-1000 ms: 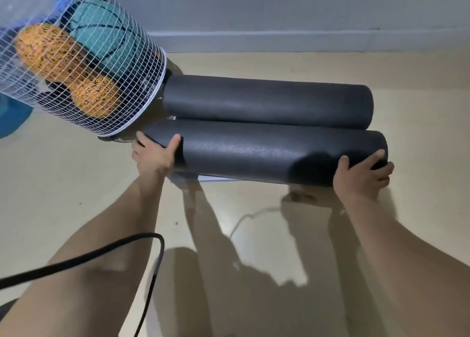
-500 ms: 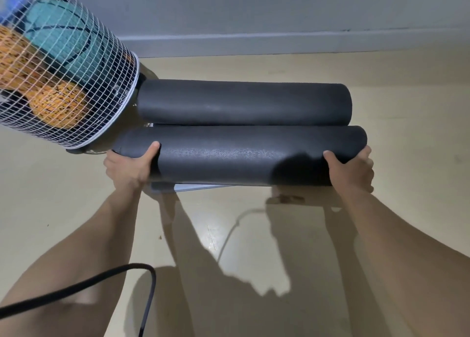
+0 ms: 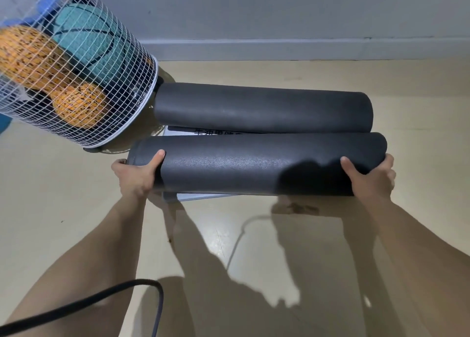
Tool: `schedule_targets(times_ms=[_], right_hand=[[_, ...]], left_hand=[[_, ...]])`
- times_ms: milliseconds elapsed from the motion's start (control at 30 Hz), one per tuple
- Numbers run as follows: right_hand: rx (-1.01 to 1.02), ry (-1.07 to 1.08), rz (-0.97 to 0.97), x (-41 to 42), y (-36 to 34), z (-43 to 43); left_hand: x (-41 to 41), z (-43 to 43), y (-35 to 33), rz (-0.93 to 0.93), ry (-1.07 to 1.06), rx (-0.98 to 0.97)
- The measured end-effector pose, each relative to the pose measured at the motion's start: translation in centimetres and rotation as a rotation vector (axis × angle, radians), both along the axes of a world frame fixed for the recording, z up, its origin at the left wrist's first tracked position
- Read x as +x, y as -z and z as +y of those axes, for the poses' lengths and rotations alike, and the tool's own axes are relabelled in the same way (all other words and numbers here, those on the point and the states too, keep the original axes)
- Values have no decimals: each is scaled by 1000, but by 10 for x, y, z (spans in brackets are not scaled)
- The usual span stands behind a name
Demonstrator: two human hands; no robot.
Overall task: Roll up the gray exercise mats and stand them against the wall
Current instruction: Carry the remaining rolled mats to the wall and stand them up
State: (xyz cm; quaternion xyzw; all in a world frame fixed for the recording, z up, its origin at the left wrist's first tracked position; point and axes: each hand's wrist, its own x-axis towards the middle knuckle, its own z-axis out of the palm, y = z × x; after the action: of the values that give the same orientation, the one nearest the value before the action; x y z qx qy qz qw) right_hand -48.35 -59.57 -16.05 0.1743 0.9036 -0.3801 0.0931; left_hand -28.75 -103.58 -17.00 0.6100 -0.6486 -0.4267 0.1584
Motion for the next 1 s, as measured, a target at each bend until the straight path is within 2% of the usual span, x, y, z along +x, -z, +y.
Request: schedule_targets(times_ms=[300,433,600,667,767,900,1000], right_hand=[[-39,24,14,0,-4,3],[24,42,29,-2,-13,2],[71,-61,13,3,-10,9],[-16,-56,-4,1,-8,21],[-203,63,-35,-6,-13,34],[-166,44,17,-6,-15,18],[-158,40,102,-7,-17,10]], left_hand=[[5,1,0,-46,40,20],[2,12,-4,-50,11,-4],[7,17,-2,-8,29,-19],[8,13,2,-2,49,5],[4,10,1,35,75,6],[-4,13,0,27,89,-105],[-11,21,-7,-9,18,-99]])
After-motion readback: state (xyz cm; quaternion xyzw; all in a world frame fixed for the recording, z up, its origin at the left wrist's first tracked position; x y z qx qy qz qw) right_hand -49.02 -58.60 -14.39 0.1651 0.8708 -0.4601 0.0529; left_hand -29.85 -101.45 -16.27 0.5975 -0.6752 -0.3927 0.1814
